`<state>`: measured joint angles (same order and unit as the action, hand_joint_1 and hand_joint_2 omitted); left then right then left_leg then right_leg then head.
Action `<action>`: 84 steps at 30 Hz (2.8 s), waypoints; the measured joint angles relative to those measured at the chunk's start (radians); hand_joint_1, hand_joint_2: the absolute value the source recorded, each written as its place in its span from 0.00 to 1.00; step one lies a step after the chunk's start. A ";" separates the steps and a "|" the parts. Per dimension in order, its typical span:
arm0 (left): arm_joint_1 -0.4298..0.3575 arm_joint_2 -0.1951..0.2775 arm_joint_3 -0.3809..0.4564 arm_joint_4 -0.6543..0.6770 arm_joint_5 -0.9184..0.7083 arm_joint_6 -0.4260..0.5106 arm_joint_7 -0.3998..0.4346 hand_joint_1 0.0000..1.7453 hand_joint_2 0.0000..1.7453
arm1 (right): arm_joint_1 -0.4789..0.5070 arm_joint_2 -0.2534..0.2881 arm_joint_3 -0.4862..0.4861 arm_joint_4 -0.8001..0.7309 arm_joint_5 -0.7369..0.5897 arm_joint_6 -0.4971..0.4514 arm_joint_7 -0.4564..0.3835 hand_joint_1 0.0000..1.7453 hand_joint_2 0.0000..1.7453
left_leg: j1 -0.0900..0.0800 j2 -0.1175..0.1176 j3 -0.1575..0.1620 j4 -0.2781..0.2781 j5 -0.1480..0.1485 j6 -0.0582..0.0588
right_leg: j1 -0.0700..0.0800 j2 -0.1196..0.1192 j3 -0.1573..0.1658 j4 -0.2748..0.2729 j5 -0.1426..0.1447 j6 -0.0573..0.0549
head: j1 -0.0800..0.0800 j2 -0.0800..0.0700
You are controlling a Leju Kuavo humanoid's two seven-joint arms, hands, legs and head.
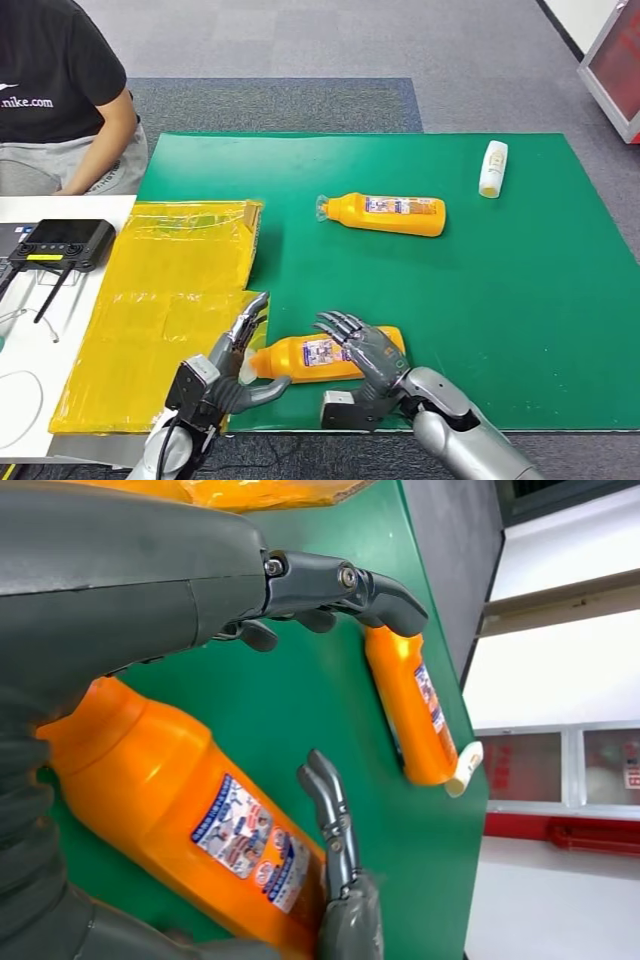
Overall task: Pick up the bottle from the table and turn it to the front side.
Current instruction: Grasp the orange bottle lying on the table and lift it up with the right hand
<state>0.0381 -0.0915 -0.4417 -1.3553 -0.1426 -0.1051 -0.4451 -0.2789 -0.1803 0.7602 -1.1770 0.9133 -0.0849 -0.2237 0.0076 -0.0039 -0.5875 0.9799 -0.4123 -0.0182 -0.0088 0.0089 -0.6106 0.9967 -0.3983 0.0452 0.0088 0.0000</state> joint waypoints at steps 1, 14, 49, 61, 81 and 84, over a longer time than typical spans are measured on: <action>0.003 0.000 0.000 -0.001 -0.002 0.003 0.001 0.00 1.00 | 0.000 0.002 0.002 -0.004 0.005 -0.002 0.018 0.00 1.00 | 0.000 0.000 0.000 0.000 0.000 0.000 | 0.000 0.000 0.000 0.000 0.000 0.000 | 0.000 0.000; 0.036 0.007 0.011 -0.032 -0.013 0.024 0.030 0.00 1.00 | -0.036 0.006 0.017 -0.011 0.071 0.092 0.192 0.00 1.00 | 0.000 0.000 0.000 0.000 0.000 0.000 | 0.000 0.000 0.001 0.000 0.000 0.000 | 0.000 0.000; 0.074 0.018 0.067 -0.078 -0.018 0.053 0.020 0.00 1.00 | -0.067 0.022 0.005 0.087 0.096 -0.039 0.177 1.00 1.00 | 0.000 0.000 0.001 0.000 0.001 0.000 | 0.000 0.000 0.001 0.000 0.001 0.000 | 0.000 0.000; 0.074 -0.005 0.070 -0.143 0.061 0.060 -0.122 0.00 1.00 | 0.161 0.174 -0.240 -0.051 -0.276 -0.201 -0.074 1.00 1.00 | 0.001 0.000 -0.003 0.000 0.000 -0.001 | 0.001 0.000 -0.003 0.000 -0.001 -0.001 | 0.000 0.000; 0.063 -0.057 0.053 -0.183 0.356 -0.003 -0.086 0.00 1.00 | 0.267 0.276 -0.292 -0.182 -0.371 -0.224 -0.223 0.99 1.00 | 0.000 0.000 -0.005 0.000 0.000 -0.001 | 0.000 0.000 -0.006 0.000 -0.001 -0.001 | 0.000 0.000; 0.041 -0.070 0.053 -0.175 0.369 -0.015 -0.076 0.00 1.00 | 0.268 0.282 -0.269 -0.199 -0.370 -0.227 -0.229 0.95 1.00 | 0.000 0.000 -0.005 0.000 0.000 -0.001 | 0.000 0.000 -0.006 0.000 -0.001 -0.001 | 0.000 0.000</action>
<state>0.0790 -0.1611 -0.3883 -1.5302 0.2265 -0.1198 -0.5214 -0.0111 0.1017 0.4913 -1.3762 0.5431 -0.3118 -0.4522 0.0078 -0.0041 -0.5928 0.9799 -0.4119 -0.0189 -0.0086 0.0086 -0.6161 0.9970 -0.3993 0.0447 0.0088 0.0000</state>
